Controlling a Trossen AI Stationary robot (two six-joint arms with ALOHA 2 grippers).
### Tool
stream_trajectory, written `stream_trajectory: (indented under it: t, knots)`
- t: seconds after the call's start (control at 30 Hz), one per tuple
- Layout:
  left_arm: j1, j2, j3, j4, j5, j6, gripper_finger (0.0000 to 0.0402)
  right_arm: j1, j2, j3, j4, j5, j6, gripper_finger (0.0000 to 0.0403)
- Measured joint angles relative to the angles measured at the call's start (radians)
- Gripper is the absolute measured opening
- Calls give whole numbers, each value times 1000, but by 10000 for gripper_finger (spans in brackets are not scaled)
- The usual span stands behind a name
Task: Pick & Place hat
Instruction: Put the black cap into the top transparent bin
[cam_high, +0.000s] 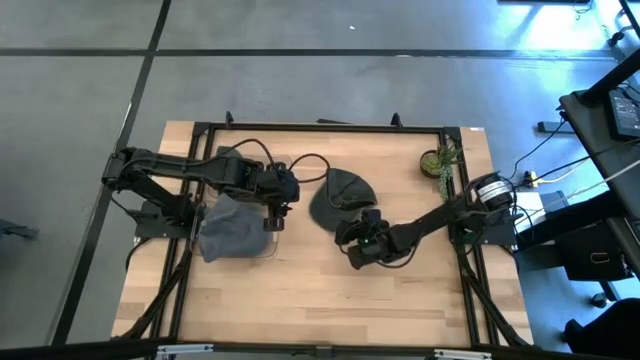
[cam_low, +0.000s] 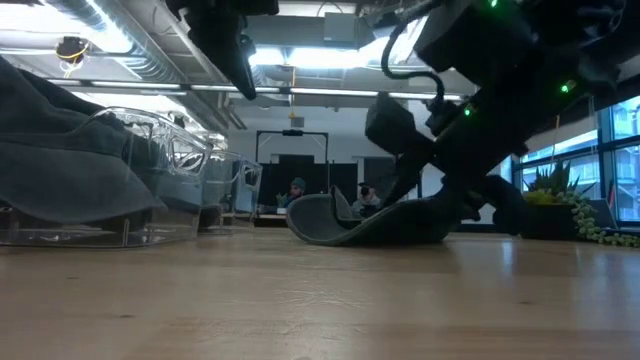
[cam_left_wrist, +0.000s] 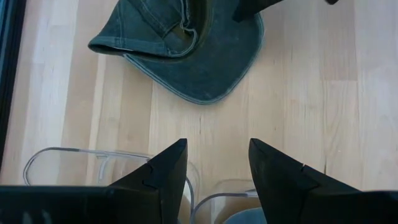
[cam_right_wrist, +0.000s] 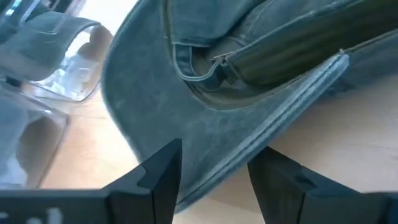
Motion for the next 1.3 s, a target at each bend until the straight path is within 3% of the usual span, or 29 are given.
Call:
stream_trajectory:
  t: [0.23, 0.53, 0.8, 0.93, 1.07, 1.3]
  knots:
    - [0, 0, 0, -10, 0, 26, 170, -13, 17, 0, 1, 19, -12, 151]
    - [0, 0, 0, -13, 0, 9, 168, -13, 12, 4, 19, 70, -195, 19]
    - [0, -7, -1, -33, -1, -51, 168, -14, -22, 2, -24, 182, -443, 16]
    - [10, -39, -2, -29, -8, -112, 167, -15, -66, 3, -39, 276, -693, 14]
    - [20, -76, -1, -8, -3, -190, 170, -15, -90, 40, -44, 370, -1100, 14]
    - [24, -101, -1, 73, -9, -338, 171, -15, -90, 107, -37, 690, -1734, 14]
